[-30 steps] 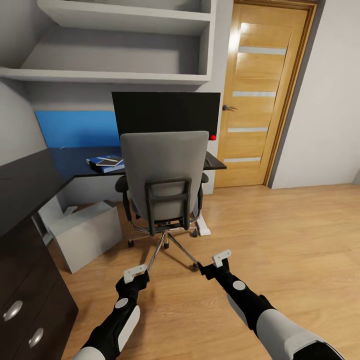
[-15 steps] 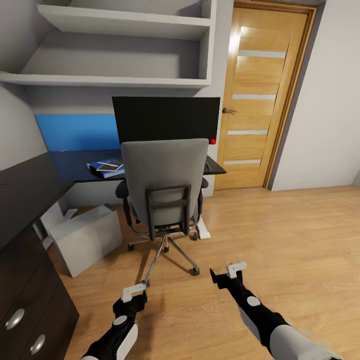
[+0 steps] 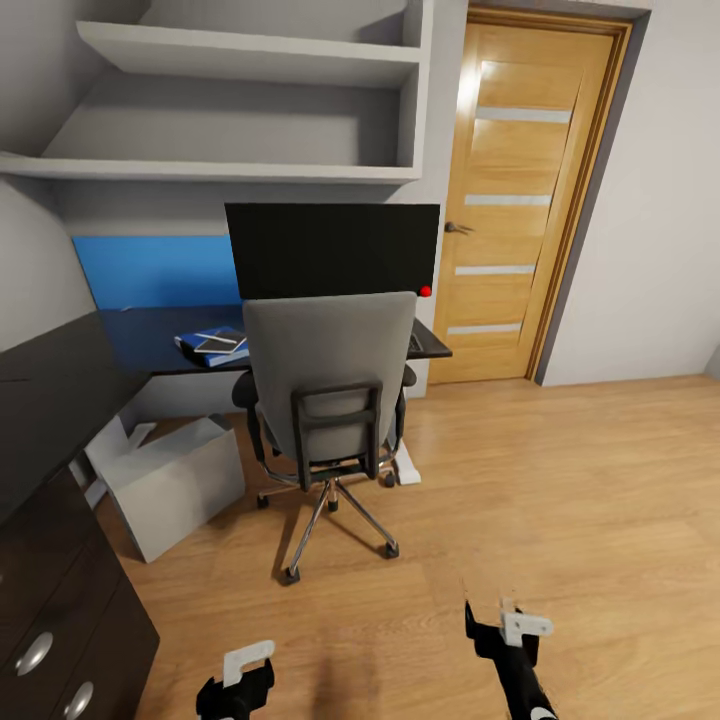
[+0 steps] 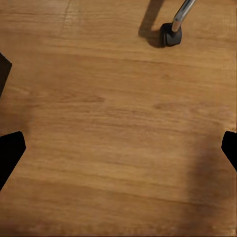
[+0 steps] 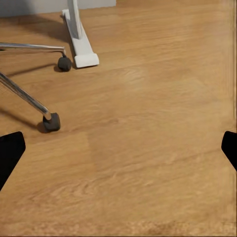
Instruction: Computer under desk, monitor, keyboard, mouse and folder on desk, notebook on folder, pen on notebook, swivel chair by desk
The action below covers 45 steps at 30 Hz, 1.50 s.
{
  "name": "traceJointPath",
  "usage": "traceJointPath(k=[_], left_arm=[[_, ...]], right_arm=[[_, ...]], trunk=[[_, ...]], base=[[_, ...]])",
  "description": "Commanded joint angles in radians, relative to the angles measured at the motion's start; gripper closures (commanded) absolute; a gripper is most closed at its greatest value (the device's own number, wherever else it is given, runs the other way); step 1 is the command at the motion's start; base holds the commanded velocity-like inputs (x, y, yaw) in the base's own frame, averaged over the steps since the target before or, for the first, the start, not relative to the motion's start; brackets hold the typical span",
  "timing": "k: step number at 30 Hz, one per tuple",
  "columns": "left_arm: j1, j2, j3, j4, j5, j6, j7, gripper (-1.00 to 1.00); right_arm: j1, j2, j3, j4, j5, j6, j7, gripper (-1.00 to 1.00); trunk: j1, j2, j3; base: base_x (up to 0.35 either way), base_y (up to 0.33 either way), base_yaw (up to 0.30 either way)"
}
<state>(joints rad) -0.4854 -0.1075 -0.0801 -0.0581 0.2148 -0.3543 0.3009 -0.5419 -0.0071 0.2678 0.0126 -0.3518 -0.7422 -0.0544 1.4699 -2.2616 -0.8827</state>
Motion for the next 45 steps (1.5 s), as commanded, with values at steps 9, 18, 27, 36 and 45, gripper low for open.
traceJointPath(k=[9,18,27,36,45], left_arm=[[0.057,0.007,-0.01,0.034,0.009,-0.16,0.003,-1.0],[0.128,0.013,-0.01,0.035,0.008,-0.241,0.005,-1.0],[0.181,0.023,-0.01,0.035,0.008,-0.255,0.005,-1.0],[0.249,0.039,-0.012,0.035,0.008,-0.328,0.003,-1.0],[0.286,0.047,-0.012,0.035,0.007,-0.341,0.002,-1.0]], right_arm=[[0.103,0.01,0.009,0.01,-0.005,-0.108,-0.008,-1.0],[0.181,0.008,0.007,0.01,-0.025,-0.204,-0.01,-1.0],[0.247,0.004,0.006,0.011,-0.118,-0.236,-0.007,-1.0],[0.278,0.0,0.005,0.011,-0.133,-0.242,-0.007,-1.0],[0.284,0.0,0.005,0.011,-0.133,-0.243,-0.007,-1.0]], trunk=[[-0.035,0.063,0.028],[-0.069,0.126,0.056],[-0.104,0.189,0.084],[-0.138,0.252,0.112],[-0.173,0.315,0.14]], base=[[0.0,0.0,0.0],[0.0,0.0,0.0],[0.0,0.0,0.0],[0.0,0.0,0.0],[0.0,0.0,0.0]])
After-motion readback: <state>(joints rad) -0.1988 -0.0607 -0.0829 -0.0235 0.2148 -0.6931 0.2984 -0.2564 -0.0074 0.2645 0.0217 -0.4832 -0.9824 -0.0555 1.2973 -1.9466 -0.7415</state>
